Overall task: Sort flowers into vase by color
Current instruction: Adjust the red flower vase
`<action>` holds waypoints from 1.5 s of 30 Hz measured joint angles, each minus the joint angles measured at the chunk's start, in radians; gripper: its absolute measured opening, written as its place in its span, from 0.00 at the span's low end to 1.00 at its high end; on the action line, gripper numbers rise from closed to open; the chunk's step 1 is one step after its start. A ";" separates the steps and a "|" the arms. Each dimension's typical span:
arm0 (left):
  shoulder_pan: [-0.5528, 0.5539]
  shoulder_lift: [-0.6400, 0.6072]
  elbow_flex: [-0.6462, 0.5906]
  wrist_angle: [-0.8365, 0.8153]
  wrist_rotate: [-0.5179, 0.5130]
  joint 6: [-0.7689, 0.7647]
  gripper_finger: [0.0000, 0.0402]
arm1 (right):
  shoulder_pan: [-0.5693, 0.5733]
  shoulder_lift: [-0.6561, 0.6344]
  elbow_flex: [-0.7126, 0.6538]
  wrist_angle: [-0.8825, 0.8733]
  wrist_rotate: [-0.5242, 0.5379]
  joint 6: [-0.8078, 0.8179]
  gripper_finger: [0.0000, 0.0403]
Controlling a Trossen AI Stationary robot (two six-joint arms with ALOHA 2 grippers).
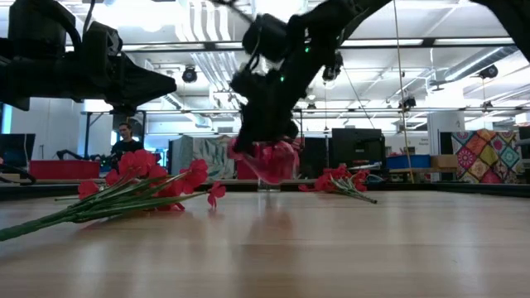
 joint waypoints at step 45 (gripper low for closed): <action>0.000 0.007 0.002 0.003 0.016 0.016 0.19 | 0.083 -0.069 -0.680 1.251 0.059 -0.311 0.32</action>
